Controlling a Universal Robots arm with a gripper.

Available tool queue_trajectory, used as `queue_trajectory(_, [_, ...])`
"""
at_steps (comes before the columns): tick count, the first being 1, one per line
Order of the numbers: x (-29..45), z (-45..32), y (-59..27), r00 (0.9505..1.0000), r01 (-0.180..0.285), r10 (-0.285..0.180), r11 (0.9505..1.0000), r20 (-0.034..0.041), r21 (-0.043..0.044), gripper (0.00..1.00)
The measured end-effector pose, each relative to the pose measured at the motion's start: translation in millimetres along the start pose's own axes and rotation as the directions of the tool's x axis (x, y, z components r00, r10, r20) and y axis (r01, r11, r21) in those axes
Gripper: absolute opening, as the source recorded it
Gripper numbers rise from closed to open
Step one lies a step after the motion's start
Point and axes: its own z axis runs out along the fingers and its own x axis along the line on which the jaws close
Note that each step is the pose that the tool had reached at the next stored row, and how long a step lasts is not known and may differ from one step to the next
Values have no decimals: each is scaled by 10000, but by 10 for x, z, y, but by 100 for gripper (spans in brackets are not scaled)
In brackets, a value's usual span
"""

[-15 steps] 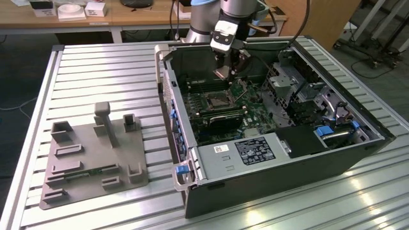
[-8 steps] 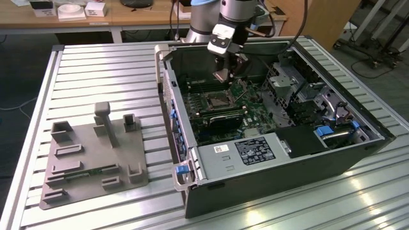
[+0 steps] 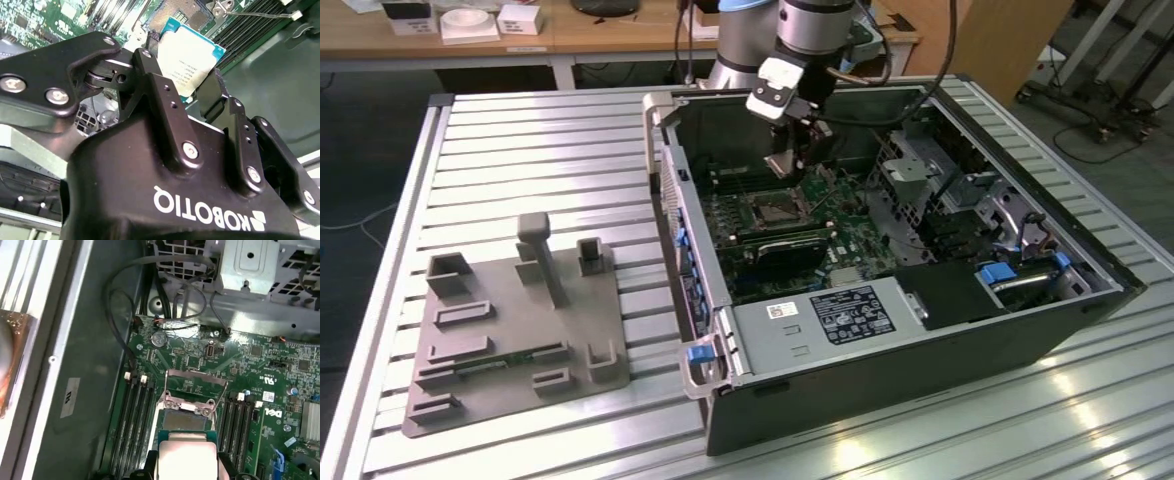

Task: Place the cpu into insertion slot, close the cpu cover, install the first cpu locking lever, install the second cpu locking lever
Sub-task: 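Place the cpu into insertion slot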

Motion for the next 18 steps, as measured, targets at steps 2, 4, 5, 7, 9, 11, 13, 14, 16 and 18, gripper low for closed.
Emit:
queue_trajectory(2, [1,82,-9,9997,-253,253,9997,17,10,54])
queue_trajectory(4, [1,103,-10,9988,-497,497,9988,35,8,54])
queue_trajectory(5, [0,113,-11,9980,-625,625,9980,45,8,54])
queue_trajectory(7, [1,145,-14,9965,-839,839,9965,59,26,54])
queue_trajectory(9, [1,176,-17,9963,-857,856,9963,58,48,54])
queue_trajectory(11, [0,207,-19,9963,-856,856,9963,57,73,54])
queue_trajectory(13, [0,233,-21,9963,-857,857,9963,51,108,54])
queue_trajectory(14, [0,243,-22,9963,-858,857,9962,47,121,54])
queue_trajectory(16, [0,260,-23,9963,-859,859,9962,37,137,54])
queue_trajectory(18, [0,270,-24,9963,-859,859,9962,34,142,54])
